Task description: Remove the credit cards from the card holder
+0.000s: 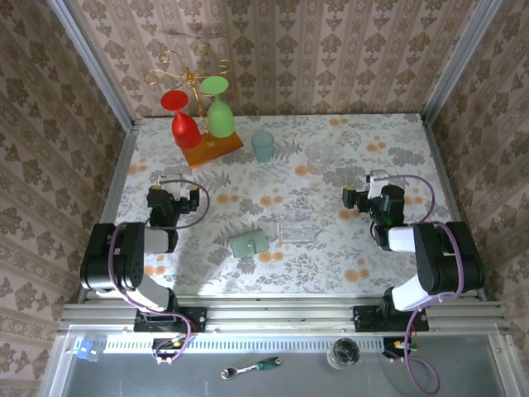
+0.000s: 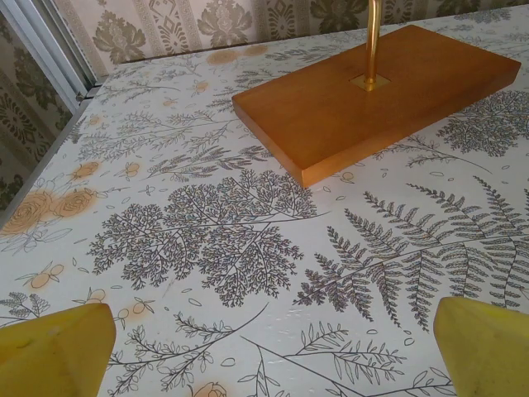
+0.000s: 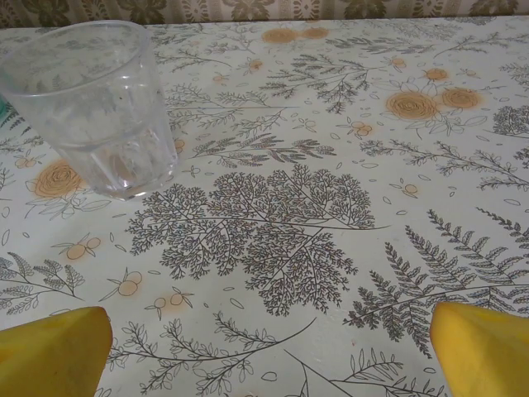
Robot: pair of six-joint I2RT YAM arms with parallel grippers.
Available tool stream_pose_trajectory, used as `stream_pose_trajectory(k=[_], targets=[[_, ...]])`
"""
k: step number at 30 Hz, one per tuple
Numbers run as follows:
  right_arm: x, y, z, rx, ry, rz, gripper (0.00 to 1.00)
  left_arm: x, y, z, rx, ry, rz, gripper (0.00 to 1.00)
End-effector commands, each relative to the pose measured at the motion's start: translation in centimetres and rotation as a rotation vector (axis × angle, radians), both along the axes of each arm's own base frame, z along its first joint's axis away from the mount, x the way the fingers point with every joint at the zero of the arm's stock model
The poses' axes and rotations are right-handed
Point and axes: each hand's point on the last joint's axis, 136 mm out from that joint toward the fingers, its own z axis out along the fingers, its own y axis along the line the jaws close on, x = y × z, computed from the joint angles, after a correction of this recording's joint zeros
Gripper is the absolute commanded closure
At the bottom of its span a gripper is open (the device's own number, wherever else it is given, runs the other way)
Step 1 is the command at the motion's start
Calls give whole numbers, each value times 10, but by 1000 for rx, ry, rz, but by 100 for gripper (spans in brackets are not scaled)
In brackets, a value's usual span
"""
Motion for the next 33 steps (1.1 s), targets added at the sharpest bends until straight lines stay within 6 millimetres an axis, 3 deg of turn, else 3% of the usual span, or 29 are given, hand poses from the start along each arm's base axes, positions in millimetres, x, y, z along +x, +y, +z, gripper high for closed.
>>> stream_pose_trajectory(k=[1,33], targets=[[9,-2,12,-2,-43,-22,0,3,1,3,18,-20,-1,0],[9,-2,12,0,-45,-22,0,6,6,2,-13,-1,9,0]])
